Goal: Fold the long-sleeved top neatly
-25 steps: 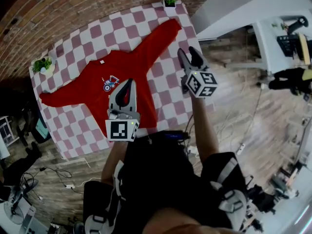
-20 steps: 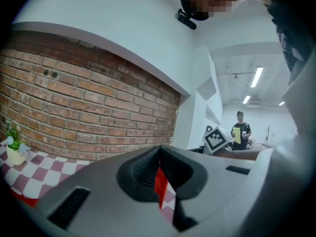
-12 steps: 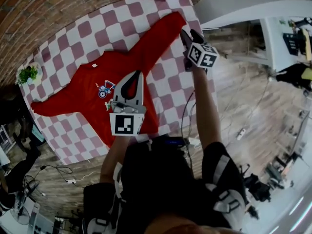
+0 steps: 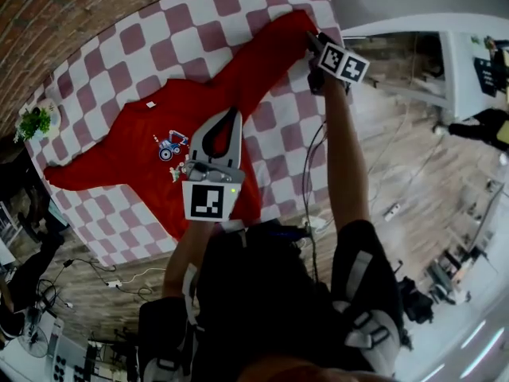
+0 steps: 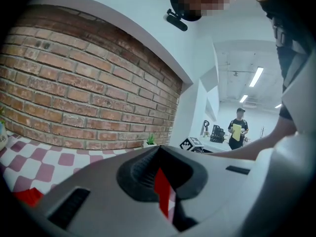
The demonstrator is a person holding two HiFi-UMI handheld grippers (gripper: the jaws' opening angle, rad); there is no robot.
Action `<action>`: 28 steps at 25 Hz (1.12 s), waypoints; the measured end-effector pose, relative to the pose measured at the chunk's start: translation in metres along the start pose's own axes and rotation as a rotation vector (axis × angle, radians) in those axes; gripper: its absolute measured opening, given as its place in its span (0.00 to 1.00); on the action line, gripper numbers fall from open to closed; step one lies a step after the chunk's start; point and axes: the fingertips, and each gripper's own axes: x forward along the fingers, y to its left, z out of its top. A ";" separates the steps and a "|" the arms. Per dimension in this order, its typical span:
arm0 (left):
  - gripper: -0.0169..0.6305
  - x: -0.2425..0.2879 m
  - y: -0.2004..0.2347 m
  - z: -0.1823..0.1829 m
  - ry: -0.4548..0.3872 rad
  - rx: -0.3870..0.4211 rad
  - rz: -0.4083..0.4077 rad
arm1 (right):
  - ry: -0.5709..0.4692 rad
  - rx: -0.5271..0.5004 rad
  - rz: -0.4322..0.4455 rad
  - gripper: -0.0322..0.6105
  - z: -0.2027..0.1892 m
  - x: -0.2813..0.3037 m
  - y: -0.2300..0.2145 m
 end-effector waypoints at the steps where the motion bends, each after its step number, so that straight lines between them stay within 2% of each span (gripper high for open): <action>1: 0.04 0.000 0.002 -0.001 0.001 0.000 0.004 | 0.016 0.005 0.002 0.35 -0.003 0.005 -0.001; 8: 0.04 -0.002 0.009 -0.006 0.004 -0.019 0.031 | 0.072 -0.038 -0.006 0.34 -0.018 0.016 -0.004; 15: 0.04 -0.007 0.009 -0.009 0.003 -0.031 0.047 | 0.113 -0.095 -0.025 0.17 -0.021 0.017 -0.007; 20: 0.04 -0.017 0.007 -0.006 0.003 -0.021 0.056 | 0.084 -0.109 -0.046 0.16 -0.018 0.008 -0.003; 28: 0.04 -0.047 0.000 0.016 -0.038 -0.005 0.103 | -0.011 -0.156 -0.025 0.15 0.010 -0.036 0.026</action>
